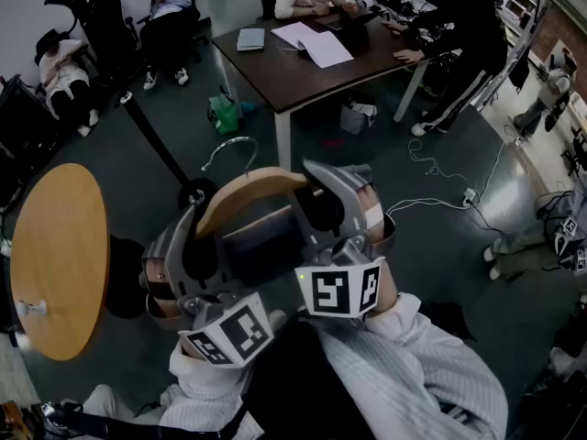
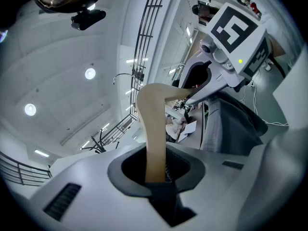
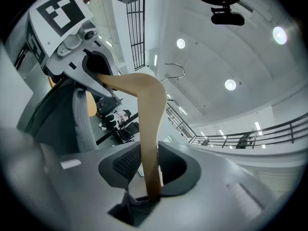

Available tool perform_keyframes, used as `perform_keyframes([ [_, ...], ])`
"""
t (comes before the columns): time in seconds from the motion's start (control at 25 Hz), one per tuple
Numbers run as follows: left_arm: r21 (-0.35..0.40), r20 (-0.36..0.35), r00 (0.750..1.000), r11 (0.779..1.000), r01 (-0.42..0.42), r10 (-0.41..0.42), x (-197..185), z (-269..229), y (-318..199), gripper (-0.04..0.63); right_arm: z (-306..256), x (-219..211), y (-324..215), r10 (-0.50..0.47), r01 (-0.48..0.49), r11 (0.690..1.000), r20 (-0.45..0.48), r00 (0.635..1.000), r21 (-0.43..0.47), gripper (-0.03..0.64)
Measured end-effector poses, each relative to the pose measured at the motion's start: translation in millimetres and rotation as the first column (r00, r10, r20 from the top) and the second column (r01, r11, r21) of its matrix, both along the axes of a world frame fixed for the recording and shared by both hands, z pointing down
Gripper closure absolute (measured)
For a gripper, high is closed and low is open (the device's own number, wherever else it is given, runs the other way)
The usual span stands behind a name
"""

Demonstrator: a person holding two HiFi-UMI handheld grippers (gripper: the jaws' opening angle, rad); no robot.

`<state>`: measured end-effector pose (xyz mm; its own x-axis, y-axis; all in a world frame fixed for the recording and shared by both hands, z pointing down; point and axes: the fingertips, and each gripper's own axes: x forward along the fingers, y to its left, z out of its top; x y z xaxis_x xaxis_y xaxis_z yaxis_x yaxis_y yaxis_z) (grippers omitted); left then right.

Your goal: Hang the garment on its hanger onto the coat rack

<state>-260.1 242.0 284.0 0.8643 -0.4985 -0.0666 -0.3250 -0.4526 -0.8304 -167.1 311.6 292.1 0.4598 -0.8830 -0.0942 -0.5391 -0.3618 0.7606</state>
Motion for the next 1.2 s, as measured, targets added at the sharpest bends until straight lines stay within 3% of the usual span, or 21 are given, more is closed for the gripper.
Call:
perform_keyframes([
  [0.84,0.009,-0.011,0.999,0.999,0.033,-0.033,0.8,1.9,43.1,0.523,0.5,2.8,40.4,-0.026,0.026,0.999,-0.009,1.000,0.027,0.514],
  [1.2,-0.015,-0.011,0.999,0.999,0.044,-0.044,40.3,8.8,-4.4,0.523,4.6,42.6,-7.4,-0.041,0.041,0.999,-0.007,0.999,0.026,0.512],
])
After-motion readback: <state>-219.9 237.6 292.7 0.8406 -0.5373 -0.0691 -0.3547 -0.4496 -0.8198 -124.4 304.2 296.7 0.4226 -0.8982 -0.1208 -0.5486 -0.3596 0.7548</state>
